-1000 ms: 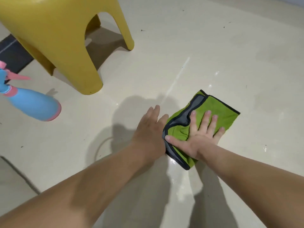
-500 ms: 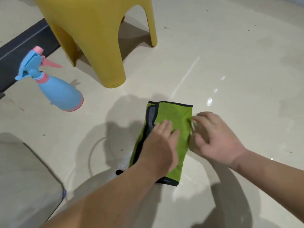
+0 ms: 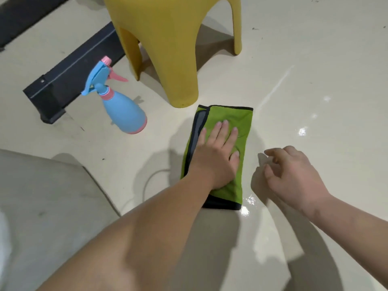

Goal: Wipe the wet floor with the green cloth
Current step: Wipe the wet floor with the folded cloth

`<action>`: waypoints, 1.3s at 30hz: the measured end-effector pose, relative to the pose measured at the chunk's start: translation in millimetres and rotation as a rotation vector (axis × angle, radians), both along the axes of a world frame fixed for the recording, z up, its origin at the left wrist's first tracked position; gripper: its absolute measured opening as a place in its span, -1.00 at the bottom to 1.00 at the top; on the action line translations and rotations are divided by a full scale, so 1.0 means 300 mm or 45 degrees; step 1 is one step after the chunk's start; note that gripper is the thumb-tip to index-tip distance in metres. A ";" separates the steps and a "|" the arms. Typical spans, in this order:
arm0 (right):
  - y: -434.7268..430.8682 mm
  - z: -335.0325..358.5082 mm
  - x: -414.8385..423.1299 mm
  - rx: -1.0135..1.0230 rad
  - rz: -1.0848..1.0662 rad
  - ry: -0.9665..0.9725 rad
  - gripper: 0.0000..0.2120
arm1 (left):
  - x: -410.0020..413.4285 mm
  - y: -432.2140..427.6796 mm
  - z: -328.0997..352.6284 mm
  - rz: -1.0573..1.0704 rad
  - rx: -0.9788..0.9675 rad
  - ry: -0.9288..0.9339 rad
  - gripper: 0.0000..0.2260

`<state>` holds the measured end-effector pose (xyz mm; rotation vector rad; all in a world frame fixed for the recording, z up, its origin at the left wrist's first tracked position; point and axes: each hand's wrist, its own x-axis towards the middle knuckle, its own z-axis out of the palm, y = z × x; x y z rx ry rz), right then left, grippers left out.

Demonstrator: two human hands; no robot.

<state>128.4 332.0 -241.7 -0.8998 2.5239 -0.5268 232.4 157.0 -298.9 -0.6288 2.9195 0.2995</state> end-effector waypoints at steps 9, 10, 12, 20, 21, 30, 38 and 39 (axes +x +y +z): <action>-0.065 0.036 0.105 0.074 0.270 -0.089 -0.75 | 0.490 0.066 0.006 0.506 -0.093 -0.138 -0.39; -0.066 0.041 0.111 0.088 0.285 -0.087 -0.76 | 0.537 0.108 0.005 0.530 -0.065 -0.128 -0.39; -0.056 0.059 0.124 0.097 0.331 -0.082 -0.76 | 0.597 0.206 0.017 0.529 -0.040 -0.135 -0.40; 0.076 0.124 0.062 0.188 0.429 0.030 -0.79 | 0.544 0.579 0.048 -0.304 0.102 -0.253 -0.38; 0.099 0.124 0.049 0.198 0.412 0.043 -0.79 | 0.525 0.593 0.043 -0.452 0.113 -0.246 -0.38; 0.250 0.063 0.014 0.303 0.352 0.084 -0.68 | 0.391 0.286 0.024 -0.247 0.009 -0.085 -0.39; 0.214 0.054 0.119 0.295 0.522 0.055 -0.80 | 0.543 0.310 0.035 0.233 -0.095 -0.237 -0.39; 0.213 0.061 0.124 0.302 0.515 0.051 -0.82 | 0.546 0.327 0.037 0.181 -0.061 -0.246 -0.39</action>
